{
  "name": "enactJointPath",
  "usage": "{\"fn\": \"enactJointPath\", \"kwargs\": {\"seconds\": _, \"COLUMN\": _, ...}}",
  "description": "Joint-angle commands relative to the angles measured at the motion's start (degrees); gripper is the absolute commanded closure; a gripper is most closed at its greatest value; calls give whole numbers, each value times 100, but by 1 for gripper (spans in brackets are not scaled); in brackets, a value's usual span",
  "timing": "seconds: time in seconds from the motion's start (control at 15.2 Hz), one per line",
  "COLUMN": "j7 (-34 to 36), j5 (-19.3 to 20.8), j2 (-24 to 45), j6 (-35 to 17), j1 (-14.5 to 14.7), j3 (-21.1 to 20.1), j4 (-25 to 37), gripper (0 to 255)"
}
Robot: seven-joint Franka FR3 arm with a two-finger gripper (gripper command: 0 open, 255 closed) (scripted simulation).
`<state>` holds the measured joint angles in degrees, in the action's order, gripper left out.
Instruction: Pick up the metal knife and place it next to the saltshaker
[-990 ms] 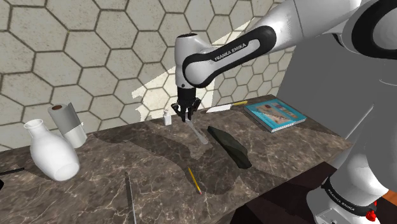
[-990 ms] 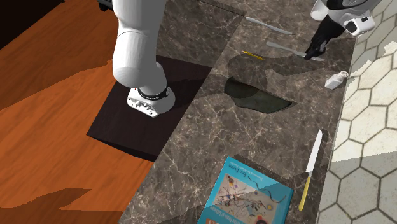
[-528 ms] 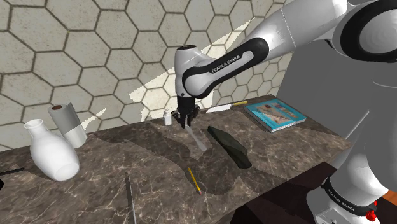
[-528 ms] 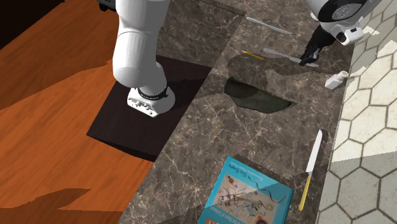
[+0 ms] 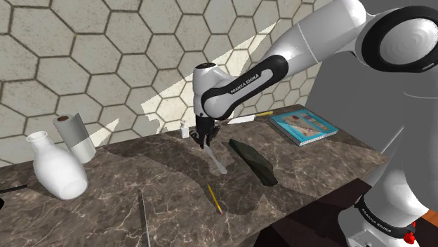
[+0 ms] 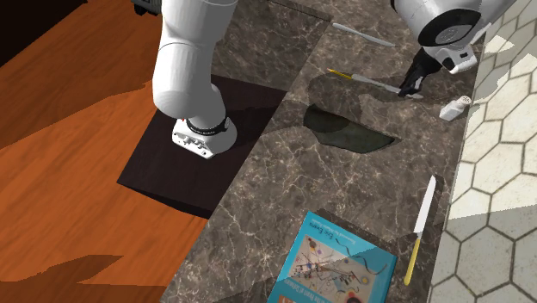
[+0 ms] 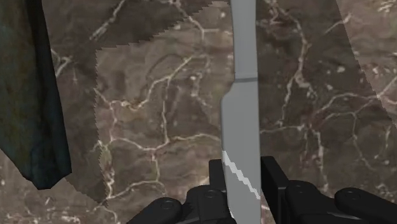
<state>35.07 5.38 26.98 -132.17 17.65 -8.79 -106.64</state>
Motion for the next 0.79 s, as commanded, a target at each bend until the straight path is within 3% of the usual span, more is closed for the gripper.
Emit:
{"fn": "enactJointPath", "kwargs": {"seconds": 0.0, "j7": 15, "j5": 22, "j2": 102, "j6": -133, "j1": 9, "j3": 13, "j4": -29, "gripper": 255}}
{"fn": "enactJointPath", "kwargs": {"seconds": 0.73, "j7": 76, "j5": 119, "j2": 592, "j6": -631, "j1": 57, "j3": 79, "j4": -40, "gripper": 255}}
